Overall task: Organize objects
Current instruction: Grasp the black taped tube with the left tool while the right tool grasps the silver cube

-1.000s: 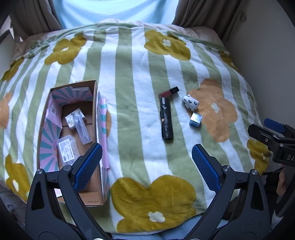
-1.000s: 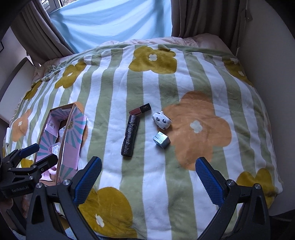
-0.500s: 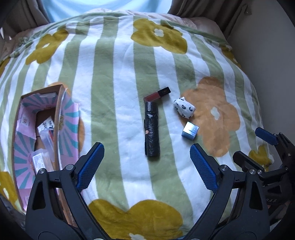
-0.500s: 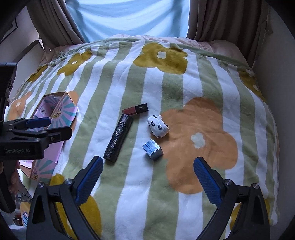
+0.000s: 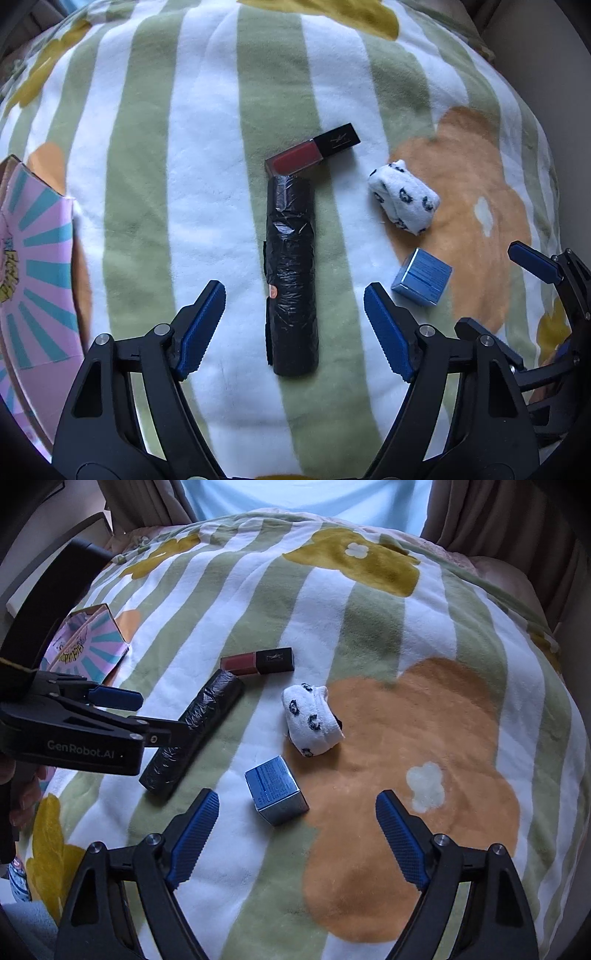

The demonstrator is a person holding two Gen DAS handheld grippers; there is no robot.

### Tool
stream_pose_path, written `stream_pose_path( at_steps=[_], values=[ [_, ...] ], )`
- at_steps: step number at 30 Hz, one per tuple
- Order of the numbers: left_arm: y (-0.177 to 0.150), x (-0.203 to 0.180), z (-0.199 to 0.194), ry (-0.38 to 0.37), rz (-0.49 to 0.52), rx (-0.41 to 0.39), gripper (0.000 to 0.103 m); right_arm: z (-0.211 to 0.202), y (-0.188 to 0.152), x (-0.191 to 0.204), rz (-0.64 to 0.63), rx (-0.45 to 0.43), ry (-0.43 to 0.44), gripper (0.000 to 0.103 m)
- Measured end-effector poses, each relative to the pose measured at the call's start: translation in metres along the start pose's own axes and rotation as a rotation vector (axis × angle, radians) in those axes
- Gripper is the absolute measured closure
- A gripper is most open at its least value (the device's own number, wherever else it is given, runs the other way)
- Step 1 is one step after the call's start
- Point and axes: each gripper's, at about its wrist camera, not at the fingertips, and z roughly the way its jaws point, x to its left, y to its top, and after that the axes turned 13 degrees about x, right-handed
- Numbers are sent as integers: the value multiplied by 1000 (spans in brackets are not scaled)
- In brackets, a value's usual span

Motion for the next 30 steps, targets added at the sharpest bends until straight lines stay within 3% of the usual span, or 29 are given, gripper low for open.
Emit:
stream_pose_path(
  at_steps=[3, 12, 17, 19, 21, 23, 30],
  values=[
    [9, 0, 16, -3, -10, 23, 31, 20, 4, 3, -45, 29, 17, 29],
    [24, 5, 44, -28, -24, 75, 42, 50, 14, 7, -98, 67, 63, 37],
    [28, 10, 49, -71, -44, 96, 43, 60, 17, 6, -116, 101, 87, 57],
    [28, 12, 49, -54, -52, 99, 54, 61, 17, 5, -119, 108, 87, 65],
    [27, 13, 48, -39, -45, 103, 68, 60, 18, 4, -118, 106, 88, 65],
    [26, 14, 46, -58, -41, 96, 74, 59, 18, 4, -117, 107, 85, 65],
    [22, 10, 42, -51, -26, 79, 74, 56, 18, 2, -108, 109, 86, 66]
  ],
)
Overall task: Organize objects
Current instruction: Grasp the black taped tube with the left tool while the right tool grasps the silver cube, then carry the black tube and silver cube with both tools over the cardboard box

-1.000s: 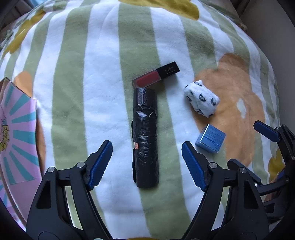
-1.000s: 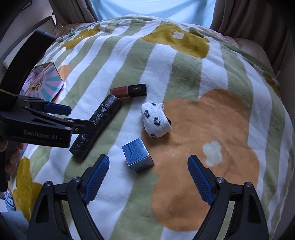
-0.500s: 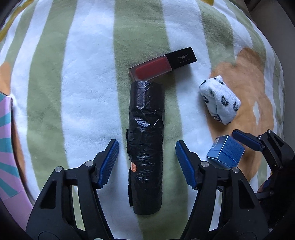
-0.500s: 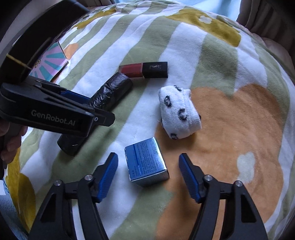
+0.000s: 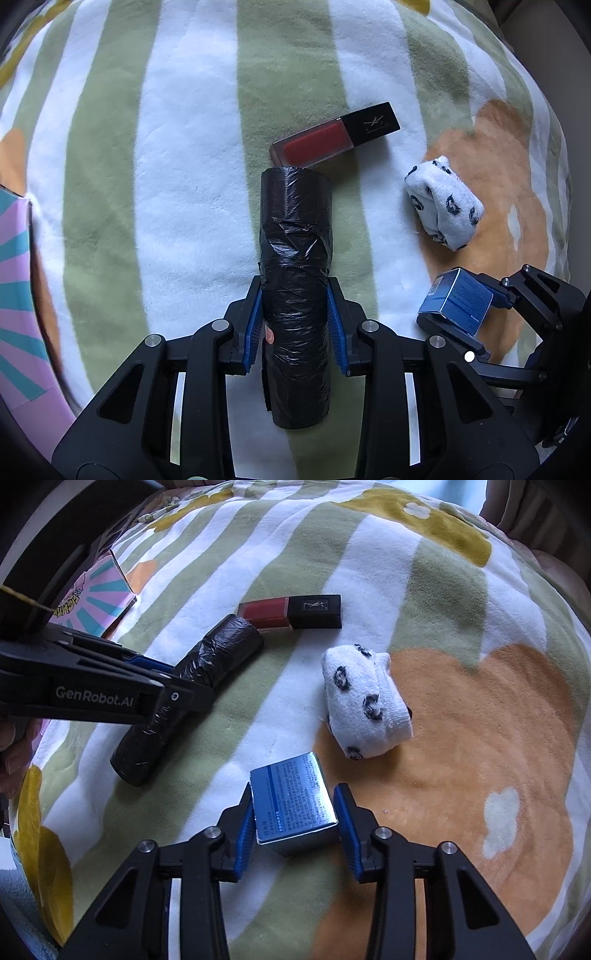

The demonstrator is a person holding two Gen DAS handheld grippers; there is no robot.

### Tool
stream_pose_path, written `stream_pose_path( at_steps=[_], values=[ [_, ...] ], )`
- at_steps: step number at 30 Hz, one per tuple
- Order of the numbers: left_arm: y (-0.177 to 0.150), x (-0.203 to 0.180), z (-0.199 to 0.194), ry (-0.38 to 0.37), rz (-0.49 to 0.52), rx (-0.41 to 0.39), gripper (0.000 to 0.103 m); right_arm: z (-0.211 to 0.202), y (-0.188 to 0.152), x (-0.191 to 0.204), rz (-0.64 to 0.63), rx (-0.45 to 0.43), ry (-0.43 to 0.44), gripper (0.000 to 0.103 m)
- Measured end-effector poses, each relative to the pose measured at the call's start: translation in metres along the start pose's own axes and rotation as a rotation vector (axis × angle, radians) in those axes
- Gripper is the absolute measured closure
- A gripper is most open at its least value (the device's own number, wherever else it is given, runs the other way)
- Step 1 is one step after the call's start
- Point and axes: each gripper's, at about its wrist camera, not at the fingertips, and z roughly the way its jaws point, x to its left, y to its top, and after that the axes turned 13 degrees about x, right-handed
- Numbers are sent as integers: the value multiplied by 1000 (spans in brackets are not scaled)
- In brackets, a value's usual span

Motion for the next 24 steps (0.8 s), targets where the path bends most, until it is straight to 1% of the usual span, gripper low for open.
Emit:
stream_pose_path(
  at_steps=[2, 8, 15, 17, 18, 20, 21, 22, 24],
  values=[
    [-2, 2, -2, -18, -8, -5, 74, -2, 1, 1, 8, -1, -2, 66],
    [-11, 7, -15, -29, -11, -36, 74, -14, -3, 1, 49, -14, 1, 66],
    [-28, 13, -45, -46, -7, -105, 74, -40, -4, 11, 96, -42, -25, 66],
    [-35, 18, -54, -50, -4, -130, 74, -52, -3, 13, 126, -48, -19, 66],
    [-30, 23, -63, -52, -4, -141, 75, -57, -3, 13, 146, -39, -17, 66],
    [-35, 25, -78, -59, -9, -166, 74, -67, -1, 15, 198, -28, -15, 66],
    [-32, 21, -83, -62, -11, -173, 74, -75, -2, 15, 221, -30, -11, 66],
    [-40, 26, -93, -65, -13, -183, 74, -80, -1, 18, 240, -31, -11, 66],
    [-46, 27, -105, -64, -13, -201, 74, -95, -1, 23, 277, -39, -17, 66]
  ],
)
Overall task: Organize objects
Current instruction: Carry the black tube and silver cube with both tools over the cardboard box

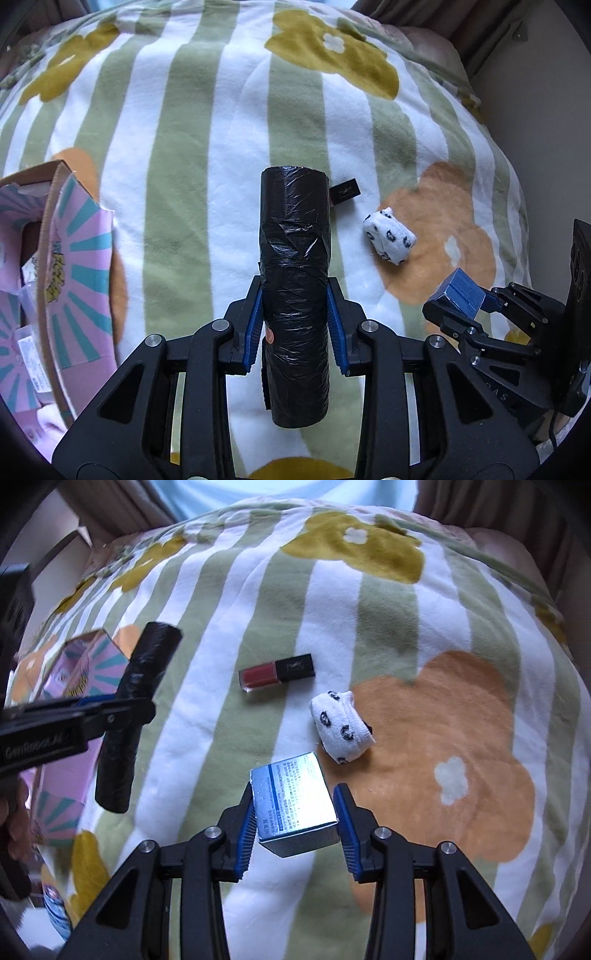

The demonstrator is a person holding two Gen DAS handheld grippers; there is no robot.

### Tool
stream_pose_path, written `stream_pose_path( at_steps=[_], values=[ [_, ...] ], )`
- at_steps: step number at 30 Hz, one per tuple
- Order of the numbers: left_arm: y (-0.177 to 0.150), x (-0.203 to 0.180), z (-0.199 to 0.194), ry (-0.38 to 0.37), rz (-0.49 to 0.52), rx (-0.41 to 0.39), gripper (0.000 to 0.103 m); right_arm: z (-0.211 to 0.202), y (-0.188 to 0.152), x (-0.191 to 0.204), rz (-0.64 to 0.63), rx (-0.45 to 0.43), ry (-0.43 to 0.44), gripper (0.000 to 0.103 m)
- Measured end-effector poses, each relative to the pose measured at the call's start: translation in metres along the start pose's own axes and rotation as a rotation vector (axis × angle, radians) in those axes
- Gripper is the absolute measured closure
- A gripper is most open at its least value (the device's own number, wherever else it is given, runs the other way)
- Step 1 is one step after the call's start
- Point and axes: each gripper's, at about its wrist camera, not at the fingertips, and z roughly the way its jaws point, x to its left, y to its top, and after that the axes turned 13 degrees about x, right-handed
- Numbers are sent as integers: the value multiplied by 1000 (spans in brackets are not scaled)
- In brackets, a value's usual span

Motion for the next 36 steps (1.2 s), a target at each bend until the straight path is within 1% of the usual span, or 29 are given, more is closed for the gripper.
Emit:
stream_pose_path(
  at_steps=[4, 8, 11, 13, 17, 20, 24, 26, 31, 36],
  values=[
    [-14, 10, -40, 3, 5, -38, 75, -32, -1, 11, 57, -21, 4, 66],
    [-27, 11, -71, 24, -2, -66, 74, -64, -4, 28, 78, -48, -8, 66],
    [-41, 15, -97, 33, -6, -95, 74, -82, -7, 41, 92, -66, -16, 66],
    [-52, 16, -113, 52, -11, -119, 74, -90, -10, 47, 114, -71, -11, 66],
    [-75, 20, -142, 56, -24, -138, 74, -110, -23, 62, 127, -95, -26, 66],
    [-93, 22, -153, 62, -19, -150, 74, -118, -33, 71, 132, -113, -38, 66],
    [-114, 26, -157, 35, -31, -140, 74, -124, -47, 80, 148, -118, -49, 66],
    [-123, 26, -158, 43, -17, -139, 74, -124, -53, 84, 149, -120, -56, 66],
    [-138, 33, -165, 32, -34, -149, 74, -126, -65, 93, 148, -119, -60, 66],
    [-149, 40, -170, 27, -48, -154, 74, -131, -69, 105, 132, -129, -59, 66]
  ],
)
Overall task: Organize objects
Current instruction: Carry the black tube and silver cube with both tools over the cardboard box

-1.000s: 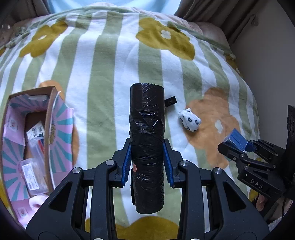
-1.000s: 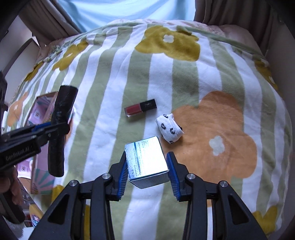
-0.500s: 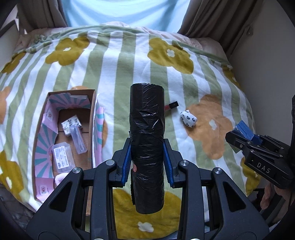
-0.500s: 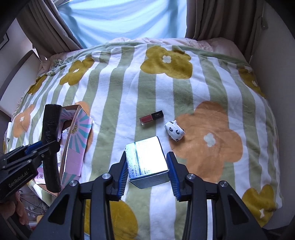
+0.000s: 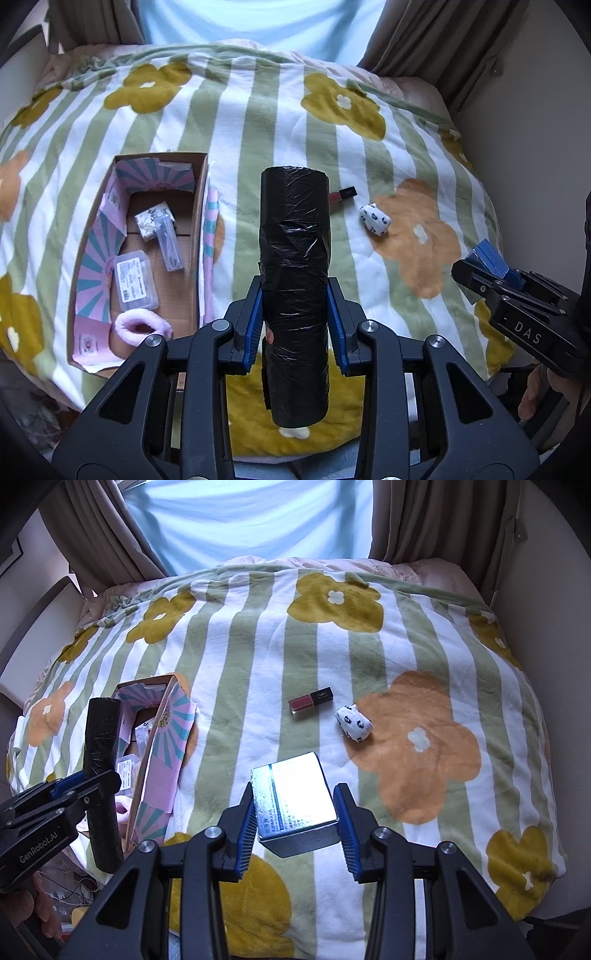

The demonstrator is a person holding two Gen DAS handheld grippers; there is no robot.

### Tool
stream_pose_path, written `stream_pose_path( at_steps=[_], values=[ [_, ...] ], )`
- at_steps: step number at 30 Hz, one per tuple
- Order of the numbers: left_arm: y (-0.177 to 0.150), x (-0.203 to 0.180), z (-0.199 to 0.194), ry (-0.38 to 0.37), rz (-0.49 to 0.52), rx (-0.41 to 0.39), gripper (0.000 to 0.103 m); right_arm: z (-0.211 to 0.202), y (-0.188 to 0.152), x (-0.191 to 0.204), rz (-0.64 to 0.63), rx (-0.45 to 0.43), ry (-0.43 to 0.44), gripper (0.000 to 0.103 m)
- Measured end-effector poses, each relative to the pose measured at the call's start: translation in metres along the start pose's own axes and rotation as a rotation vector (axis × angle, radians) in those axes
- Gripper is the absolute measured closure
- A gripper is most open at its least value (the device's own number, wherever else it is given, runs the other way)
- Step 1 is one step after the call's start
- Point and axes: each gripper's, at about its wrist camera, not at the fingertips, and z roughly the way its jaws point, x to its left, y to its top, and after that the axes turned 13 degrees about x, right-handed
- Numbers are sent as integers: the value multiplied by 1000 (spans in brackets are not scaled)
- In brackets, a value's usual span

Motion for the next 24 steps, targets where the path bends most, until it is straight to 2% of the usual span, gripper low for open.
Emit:
stream_pose_path(
  at_steps=[12, 18, 24],
  values=[
    [-6, 39, -17, 10, -81, -36, 74, 3, 18, 48, -121, -12, 29, 66],
    [-5, 77, -25, 28, -156, -47, 74, 12, 36, 91, -218, -5, 59, 66],
    [-8, 128, -22, 51, -249, -22, 74, 27, 61, 137, -297, 8, 87, 66]
  ],
)
